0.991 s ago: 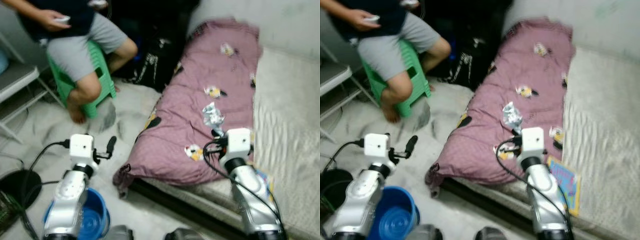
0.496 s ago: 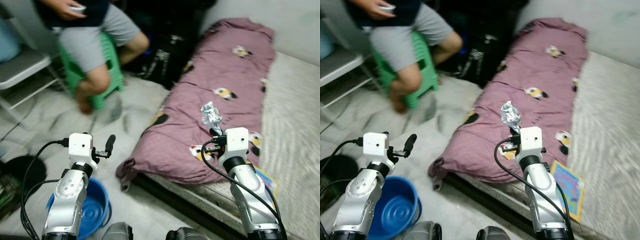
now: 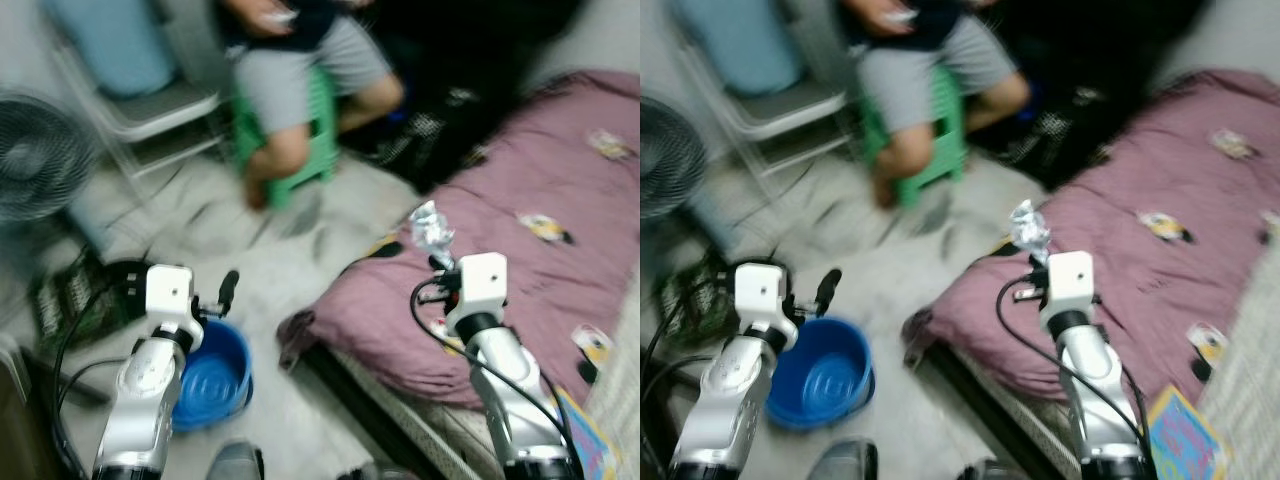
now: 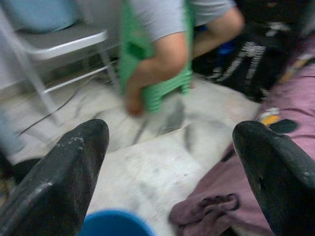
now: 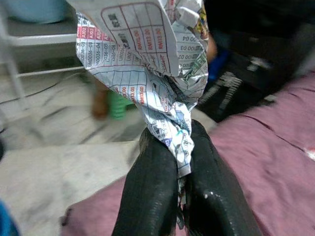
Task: Clean up the room
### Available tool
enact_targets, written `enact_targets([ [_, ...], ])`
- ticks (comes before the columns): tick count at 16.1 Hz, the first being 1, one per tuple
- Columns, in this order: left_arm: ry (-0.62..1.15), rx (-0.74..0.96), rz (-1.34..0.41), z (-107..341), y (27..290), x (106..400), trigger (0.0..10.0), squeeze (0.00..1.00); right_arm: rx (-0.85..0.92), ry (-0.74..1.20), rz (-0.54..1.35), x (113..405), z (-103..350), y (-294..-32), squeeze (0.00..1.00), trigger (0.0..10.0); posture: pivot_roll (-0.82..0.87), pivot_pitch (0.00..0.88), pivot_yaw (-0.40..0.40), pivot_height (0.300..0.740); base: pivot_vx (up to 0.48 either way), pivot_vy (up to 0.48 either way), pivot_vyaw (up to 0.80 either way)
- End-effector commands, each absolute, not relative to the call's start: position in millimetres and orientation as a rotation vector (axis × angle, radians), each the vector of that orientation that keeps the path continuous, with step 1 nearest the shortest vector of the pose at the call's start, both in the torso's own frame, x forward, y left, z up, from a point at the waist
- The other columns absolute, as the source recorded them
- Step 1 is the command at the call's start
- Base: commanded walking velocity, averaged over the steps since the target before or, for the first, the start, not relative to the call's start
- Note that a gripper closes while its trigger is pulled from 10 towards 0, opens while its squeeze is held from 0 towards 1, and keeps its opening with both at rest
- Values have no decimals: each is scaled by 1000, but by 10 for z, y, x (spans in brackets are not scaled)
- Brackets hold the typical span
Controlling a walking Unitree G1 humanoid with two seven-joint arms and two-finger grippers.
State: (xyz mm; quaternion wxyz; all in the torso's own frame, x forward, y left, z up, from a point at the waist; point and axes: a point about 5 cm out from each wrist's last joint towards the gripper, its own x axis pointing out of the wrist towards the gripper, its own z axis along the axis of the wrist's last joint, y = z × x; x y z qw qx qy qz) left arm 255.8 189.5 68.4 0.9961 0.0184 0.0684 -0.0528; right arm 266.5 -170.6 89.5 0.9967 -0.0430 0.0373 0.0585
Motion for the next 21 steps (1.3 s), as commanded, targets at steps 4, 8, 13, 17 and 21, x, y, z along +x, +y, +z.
enact_targets([
  [4,142,18,-82,694,1945,2544,10000,0,-89,69,128,2677,899,-1673,0,10000,-45,66,-54,740,0,0,800],
  [8,125,35,-69,710,1959,2548,10000,0,-78,71,128,2685,898,-1669,0,10000,-44,64,-56,740,0,0,800],
  [13,140,18,-86,702,1949,2544,10000,0,-81,58,129,2691,922,-1665,0,10000,-44,64,-55,740,0,0,800],
  [17,136,33,-71,704,1978,2521,10000,0,-79,59,130,2678,911,-1661,0,10000,-38,61,-54,740,0,0,800],
  [21,144,28,-91,709,1976,2536,10000,0,-76,63,132,2689,901,-1646,0,10000,-37,60,-54,740,0,0,800],
])
